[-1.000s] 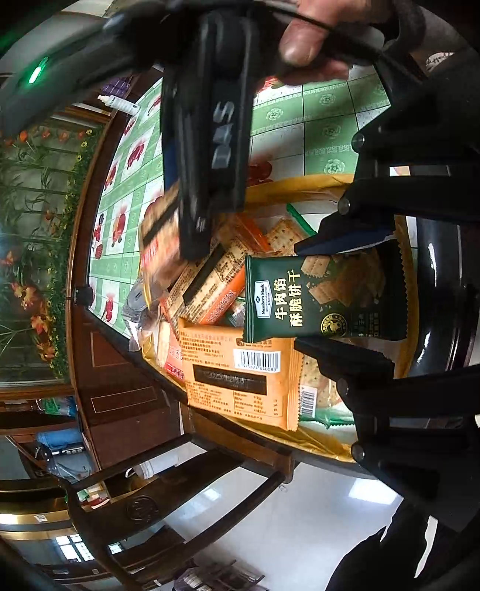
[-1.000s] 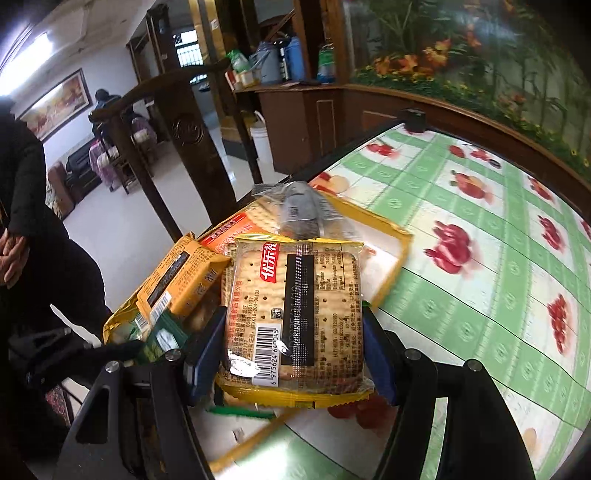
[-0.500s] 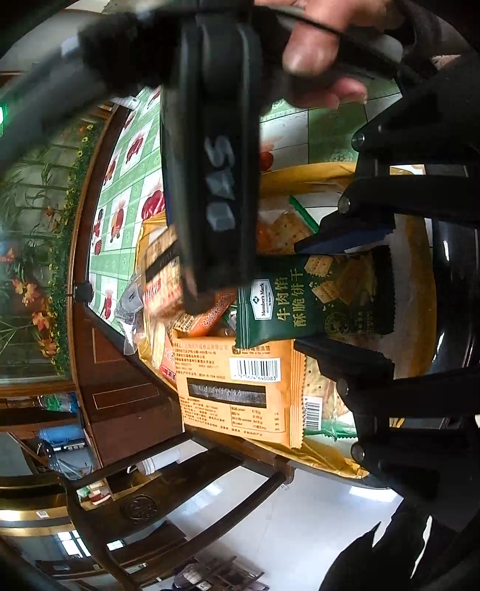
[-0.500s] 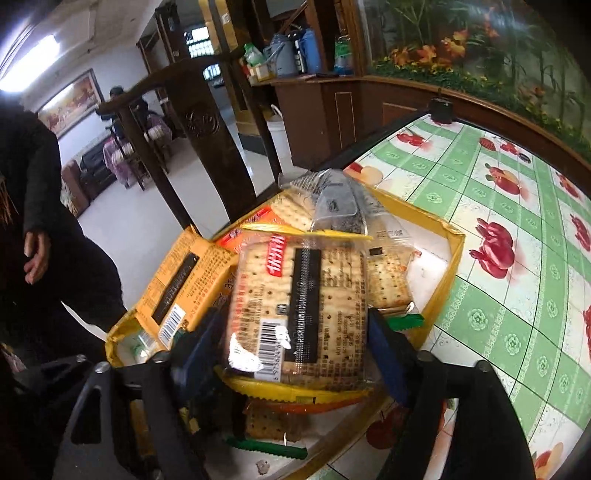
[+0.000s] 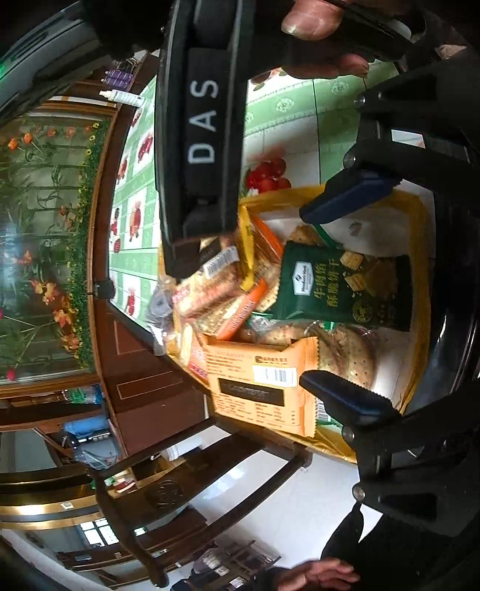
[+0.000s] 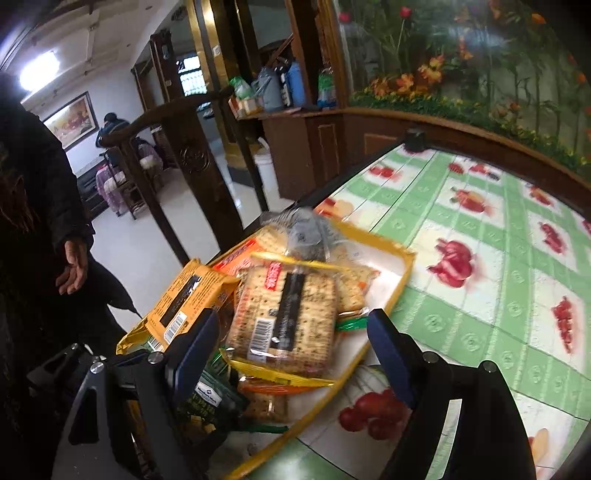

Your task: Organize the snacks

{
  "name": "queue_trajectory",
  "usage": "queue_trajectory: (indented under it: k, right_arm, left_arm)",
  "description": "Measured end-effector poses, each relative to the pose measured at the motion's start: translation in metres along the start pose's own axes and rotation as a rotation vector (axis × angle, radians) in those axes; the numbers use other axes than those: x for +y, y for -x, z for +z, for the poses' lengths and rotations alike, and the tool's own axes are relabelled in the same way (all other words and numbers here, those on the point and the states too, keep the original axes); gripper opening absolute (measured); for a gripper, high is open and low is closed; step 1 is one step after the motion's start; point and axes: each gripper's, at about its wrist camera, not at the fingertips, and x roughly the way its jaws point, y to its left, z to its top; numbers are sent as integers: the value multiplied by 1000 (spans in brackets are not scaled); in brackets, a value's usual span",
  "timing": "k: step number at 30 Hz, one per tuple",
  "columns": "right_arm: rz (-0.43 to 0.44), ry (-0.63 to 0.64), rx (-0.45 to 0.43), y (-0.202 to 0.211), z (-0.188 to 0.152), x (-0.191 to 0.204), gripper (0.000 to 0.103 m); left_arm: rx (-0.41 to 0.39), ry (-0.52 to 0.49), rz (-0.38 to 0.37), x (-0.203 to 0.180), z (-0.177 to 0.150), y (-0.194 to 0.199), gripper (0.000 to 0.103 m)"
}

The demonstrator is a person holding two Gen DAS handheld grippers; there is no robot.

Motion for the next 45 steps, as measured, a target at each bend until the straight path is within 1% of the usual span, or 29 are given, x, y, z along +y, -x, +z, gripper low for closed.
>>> queue_trajectory:
  k: [4, 7, 9, 11, 12, 13, 14, 16, 20, 24, 28, 32, 36, 38, 39, 40, 43, 45]
  right_arm:
    - [-23, -2, -37, 13, 3, -2, 84]
    - [-71, 0, -34, 12, 2, -6, 84]
    - [-57, -25, -37, 13, 2, -9, 84]
    - [-33, -39, -60, 21, 4, -9, 84]
    - [-58, -22, -79, 25, 6, -8, 84]
    - [-100, -16, -79, 28, 8, -9, 85]
    - [-121, -27, -74, 28, 9, -13, 85]
    - [-87, -66, -95, 33, 11, -22, 85]
    - [-110, -73, -113, 37, 12, -26, 86]
    - [-103, -87, -114, 36, 10, -28, 86]
    - [-104, -81, -117, 39, 8, -28, 86]
    - [-88, -72, -164, 48, 8, -26, 86]
    - [-80, -60, -253, 61, 7, -25, 86]
    - [-95, -65, -312, 69, 8, -27, 92]
    - [-98, -67, -331, 71, 8, -28, 103]
    - [-98, -70, -356, 74, 8, -29, 103]
    - [-61, -92, -443, 84, 11, -35, 103]
    - [-39, -103, -463, 85, 15, -38, 103]
  left_arm:
    - [-24, 6, -3, -3, 6, 6, 84]
    - [-36, 9, 1, -5, 12, 6, 84]
    - [-42, 19, 1, -4, 16, 5, 84]
    - [-52, 21, 2, -6, 20, 5, 85]
    - [-53, 18, 6, -7, 22, 4, 85]
    - [-55, 19, 6, -7, 24, 4, 85]
    - [-59, 25, 1, -7, 26, 4, 85]
    - [-67, 44, -8, -5, 31, 4, 85]
    - [-92, 57, -13, -5, 40, 4, 88]
    - [-126, 82, -20, -2, 46, 6, 89]
    - [-160, 98, -14, -3, 50, 6, 94]
    - [-189, 93, 0, -3, 52, 5, 95]
    - [-207, 106, -1, 0, 53, 4, 95]
    - [-209, 109, 2, 1, 54, 3, 95]
    - [-211, 106, 6, 1, 55, 2, 95]
    - [-215, 100, 13, 1, 57, 1, 95]
    - [-236, 70, 39, 0, 62, 1, 95]
    - [-240, 67, 35, 1, 65, -1, 95]
